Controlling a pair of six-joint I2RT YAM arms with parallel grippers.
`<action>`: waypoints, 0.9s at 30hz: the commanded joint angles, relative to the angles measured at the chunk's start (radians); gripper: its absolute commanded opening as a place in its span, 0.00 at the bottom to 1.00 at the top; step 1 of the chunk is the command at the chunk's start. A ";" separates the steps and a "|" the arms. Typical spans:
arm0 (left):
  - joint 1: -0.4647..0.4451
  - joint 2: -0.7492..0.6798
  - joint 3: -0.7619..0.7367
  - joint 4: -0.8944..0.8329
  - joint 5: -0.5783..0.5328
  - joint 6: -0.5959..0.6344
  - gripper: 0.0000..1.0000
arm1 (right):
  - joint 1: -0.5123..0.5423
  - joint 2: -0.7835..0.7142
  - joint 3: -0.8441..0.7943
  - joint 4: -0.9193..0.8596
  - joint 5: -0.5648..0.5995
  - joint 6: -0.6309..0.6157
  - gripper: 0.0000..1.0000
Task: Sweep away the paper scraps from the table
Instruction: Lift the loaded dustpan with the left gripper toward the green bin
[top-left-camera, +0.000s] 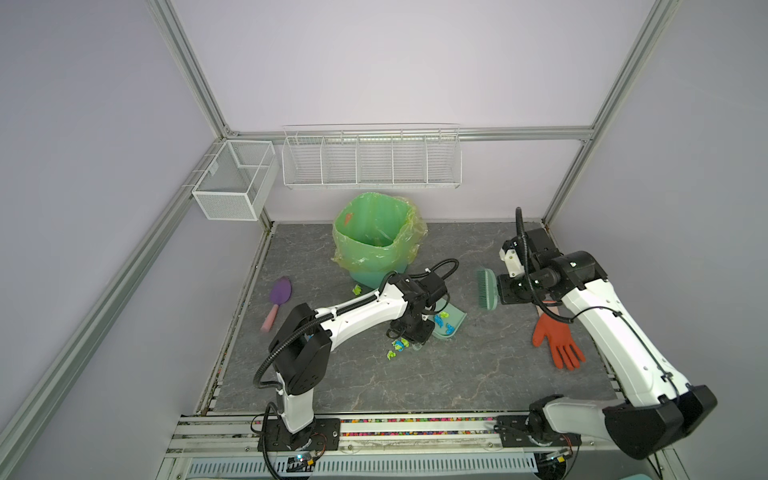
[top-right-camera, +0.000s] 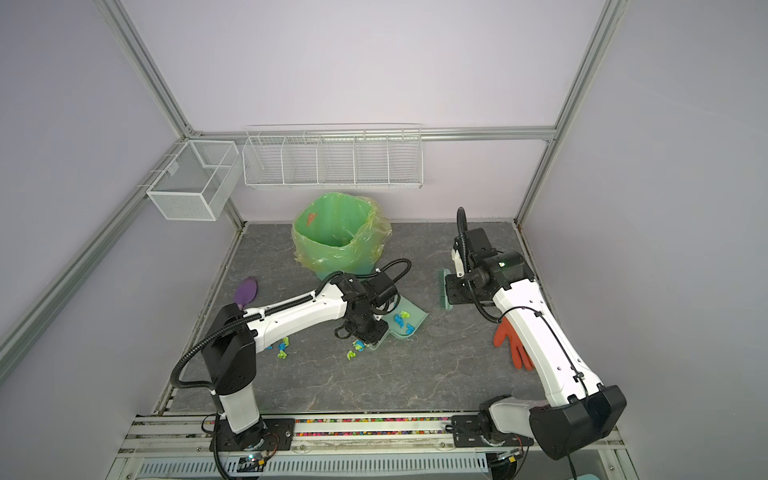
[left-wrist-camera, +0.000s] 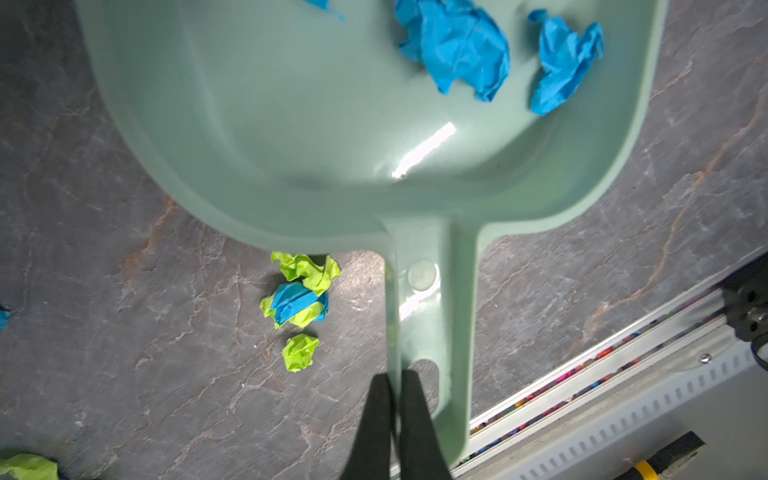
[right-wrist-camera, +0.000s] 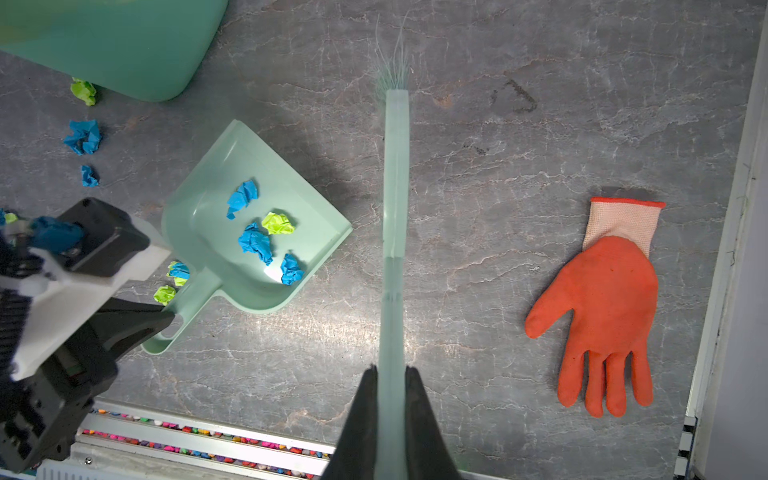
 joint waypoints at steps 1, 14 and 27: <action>-0.001 -0.035 0.048 -0.020 -0.017 -0.008 0.00 | -0.011 -0.025 -0.036 0.037 0.006 0.026 0.07; -0.005 -0.078 0.104 -0.079 -0.064 -0.020 0.00 | -0.048 -0.143 -0.155 0.124 -0.034 0.076 0.07; -0.008 -0.091 0.220 -0.176 -0.100 -0.016 0.00 | -0.068 -0.210 -0.205 0.134 -0.029 0.081 0.07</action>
